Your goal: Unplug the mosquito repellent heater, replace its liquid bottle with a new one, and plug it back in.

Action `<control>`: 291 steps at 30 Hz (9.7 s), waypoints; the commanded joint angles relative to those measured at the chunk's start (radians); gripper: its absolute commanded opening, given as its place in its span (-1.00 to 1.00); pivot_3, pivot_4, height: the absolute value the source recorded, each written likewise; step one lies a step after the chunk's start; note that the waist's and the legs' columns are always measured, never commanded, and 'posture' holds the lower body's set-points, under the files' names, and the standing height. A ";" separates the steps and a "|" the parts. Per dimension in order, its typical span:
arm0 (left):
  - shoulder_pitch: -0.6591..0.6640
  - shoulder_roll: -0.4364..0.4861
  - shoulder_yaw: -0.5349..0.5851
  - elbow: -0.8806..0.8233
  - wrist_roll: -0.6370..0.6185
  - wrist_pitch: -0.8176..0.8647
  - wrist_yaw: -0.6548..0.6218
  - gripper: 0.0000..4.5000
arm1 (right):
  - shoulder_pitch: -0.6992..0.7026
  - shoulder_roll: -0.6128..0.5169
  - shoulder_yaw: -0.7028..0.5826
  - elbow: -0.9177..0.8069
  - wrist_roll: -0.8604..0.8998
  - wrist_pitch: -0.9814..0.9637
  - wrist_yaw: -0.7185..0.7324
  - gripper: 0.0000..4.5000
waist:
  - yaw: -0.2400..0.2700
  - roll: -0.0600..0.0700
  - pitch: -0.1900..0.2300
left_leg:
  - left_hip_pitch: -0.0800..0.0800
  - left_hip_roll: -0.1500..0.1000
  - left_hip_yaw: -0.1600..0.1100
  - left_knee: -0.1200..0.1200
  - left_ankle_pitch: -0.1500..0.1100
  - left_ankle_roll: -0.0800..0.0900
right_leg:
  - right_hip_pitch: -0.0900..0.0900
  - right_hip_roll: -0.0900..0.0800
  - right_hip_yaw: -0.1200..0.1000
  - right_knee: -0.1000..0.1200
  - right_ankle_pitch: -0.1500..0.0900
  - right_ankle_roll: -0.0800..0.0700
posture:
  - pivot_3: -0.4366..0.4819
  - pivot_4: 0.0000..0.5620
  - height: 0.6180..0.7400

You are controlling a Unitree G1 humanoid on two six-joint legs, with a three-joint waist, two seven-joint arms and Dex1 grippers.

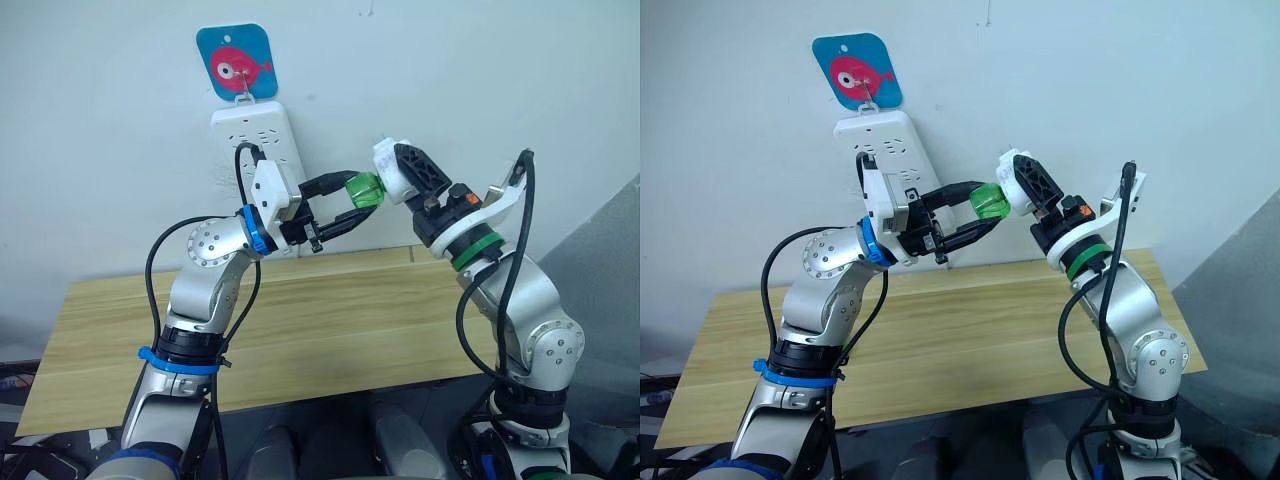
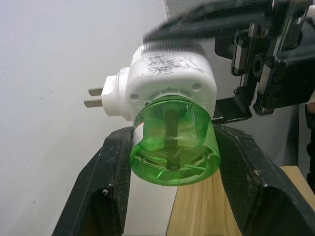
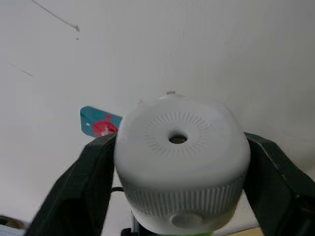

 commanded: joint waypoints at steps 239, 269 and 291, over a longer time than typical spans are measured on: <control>0.146 0.340 -0.080 -0.212 -0.239 0.383 -0.217 0.04 | -0.114 -0.601 0.085 0.402 0.028 0.799 0.984 0.36 | 0.083 -0.002 0.036 | -0.008 0.000 0.003 0.002 -0.002 0.003 | -0.001 0.000 0.003 -0.016 0.006 0.008 | -0.28 -0.27 0.75; 0.021 0.402 -0.019 -0.198 -0.546 0.944 -0.110 0.20 | -0.097 -0.608 0.090 0.369 0.006 0.789 1.009 0.36 | 0.085 -0.002 0.036 | -0.007 0.001 0.002 0.002 -0.002 0.002 | -0.001 0.000 0.001 -0.015 0.006 0.008 | -0.29 -0.24 0.75; 0.312 0.235 -0.020 -0.142 -0.003 -0.287 -0.310 1.00 | -0.094 -0.606 0.088 0.376 0.004 0.787 1.006 0.36 | 0.090 -0.002 0.036 | -0.008 0.000 0.005 0.002 -0.002 0.002 | -0.001 -0.001 0.003 -0.017 0.006 0.008 | -0.29 -0.25 0.75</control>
